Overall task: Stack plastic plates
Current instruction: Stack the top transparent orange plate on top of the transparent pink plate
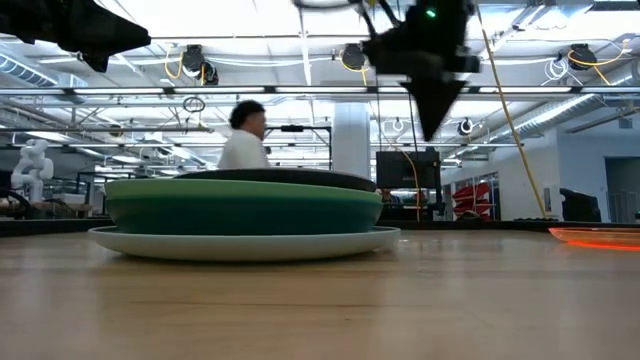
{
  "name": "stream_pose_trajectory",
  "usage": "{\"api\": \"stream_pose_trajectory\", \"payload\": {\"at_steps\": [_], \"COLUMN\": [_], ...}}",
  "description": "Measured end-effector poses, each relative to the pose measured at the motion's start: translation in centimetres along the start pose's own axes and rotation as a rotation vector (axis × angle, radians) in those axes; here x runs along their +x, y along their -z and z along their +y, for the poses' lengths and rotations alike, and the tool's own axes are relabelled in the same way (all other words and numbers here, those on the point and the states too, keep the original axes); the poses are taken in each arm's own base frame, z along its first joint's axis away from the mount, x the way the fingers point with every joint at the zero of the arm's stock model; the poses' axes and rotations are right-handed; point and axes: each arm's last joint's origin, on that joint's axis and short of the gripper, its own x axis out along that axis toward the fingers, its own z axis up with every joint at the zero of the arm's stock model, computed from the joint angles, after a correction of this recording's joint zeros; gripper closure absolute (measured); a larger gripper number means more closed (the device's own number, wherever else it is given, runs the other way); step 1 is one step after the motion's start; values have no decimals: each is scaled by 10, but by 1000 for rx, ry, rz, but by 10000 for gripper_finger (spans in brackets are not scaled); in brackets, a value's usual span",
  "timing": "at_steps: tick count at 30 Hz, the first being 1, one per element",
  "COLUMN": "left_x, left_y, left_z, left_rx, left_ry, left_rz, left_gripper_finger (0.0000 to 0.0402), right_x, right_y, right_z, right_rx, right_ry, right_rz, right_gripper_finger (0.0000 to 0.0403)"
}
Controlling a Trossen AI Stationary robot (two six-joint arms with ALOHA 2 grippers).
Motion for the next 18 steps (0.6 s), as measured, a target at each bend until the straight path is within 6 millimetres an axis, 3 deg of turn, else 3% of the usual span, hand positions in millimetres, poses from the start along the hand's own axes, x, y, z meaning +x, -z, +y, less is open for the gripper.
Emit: {"api": "stream_pose_trajectory", "payload": {"at_steps": [8,13,18], "left_x": [0,0,0], "left_y": [1,1,1], "left_z": [0,0,0], "left_rx": [2,2,2], "left_ry": [0,0,0], "left_rz": [10,10,9], "left_gripper_finger": [319,319,319], "right_x": [37,69,87], "right_y": [52,94,119], "right_z": [-34,-64,-76], "right_rx": [118,393,587], "right_ry": [-63,-63,-73], "right_rz": [39,169,303], "right_gripper_finger": [402,402,375]}}
